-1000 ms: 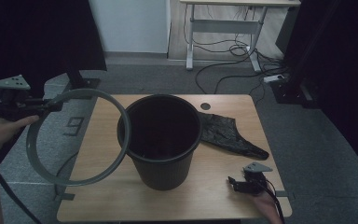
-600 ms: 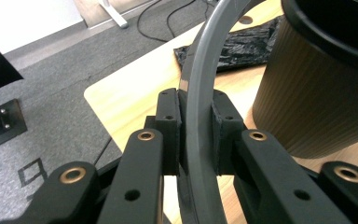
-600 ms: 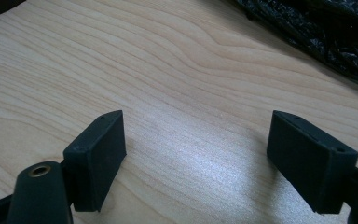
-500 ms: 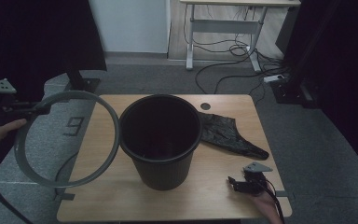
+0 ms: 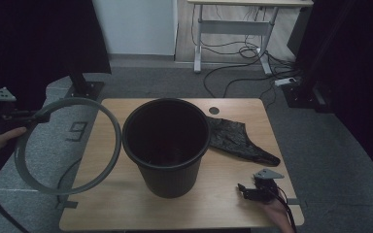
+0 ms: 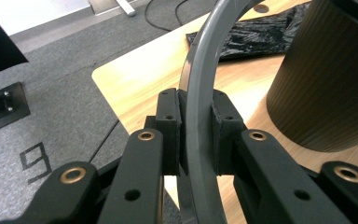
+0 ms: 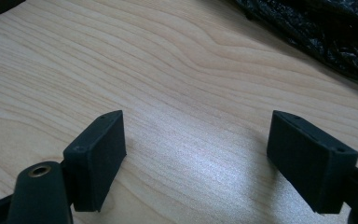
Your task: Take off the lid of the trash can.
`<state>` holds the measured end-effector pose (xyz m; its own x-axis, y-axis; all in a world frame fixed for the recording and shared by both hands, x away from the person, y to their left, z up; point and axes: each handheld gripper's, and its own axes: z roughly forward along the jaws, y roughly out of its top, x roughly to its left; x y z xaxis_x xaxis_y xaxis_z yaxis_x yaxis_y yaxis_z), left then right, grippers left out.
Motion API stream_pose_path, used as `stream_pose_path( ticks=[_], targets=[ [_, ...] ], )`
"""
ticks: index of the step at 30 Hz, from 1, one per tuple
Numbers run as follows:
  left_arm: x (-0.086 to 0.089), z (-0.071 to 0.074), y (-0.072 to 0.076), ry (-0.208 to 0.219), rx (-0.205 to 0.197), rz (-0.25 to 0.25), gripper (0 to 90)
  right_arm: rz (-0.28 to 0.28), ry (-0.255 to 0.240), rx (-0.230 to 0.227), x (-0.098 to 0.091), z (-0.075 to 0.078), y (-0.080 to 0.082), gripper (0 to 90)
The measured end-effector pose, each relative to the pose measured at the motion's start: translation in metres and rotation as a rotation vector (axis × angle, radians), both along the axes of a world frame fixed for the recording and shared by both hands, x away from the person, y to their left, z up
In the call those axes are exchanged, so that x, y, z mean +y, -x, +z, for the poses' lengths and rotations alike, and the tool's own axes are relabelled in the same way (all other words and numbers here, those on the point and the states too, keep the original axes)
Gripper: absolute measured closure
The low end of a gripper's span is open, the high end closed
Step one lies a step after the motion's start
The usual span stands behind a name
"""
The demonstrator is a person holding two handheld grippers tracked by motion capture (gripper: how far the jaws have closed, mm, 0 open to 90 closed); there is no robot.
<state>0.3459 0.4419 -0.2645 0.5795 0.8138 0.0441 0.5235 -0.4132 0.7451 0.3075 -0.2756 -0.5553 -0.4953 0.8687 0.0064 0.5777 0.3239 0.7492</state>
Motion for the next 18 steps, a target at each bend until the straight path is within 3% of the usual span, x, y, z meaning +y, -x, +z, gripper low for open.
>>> stream_pose_path(
  ticks=[18],
  targets=[
    [0.000, -0.034, -0.011, 0.006, 0.036, -0.001, 76.7, -0.001, 0.000, 0.001, 0.000, 0.000, 0.000, 18.9]
  ],
)
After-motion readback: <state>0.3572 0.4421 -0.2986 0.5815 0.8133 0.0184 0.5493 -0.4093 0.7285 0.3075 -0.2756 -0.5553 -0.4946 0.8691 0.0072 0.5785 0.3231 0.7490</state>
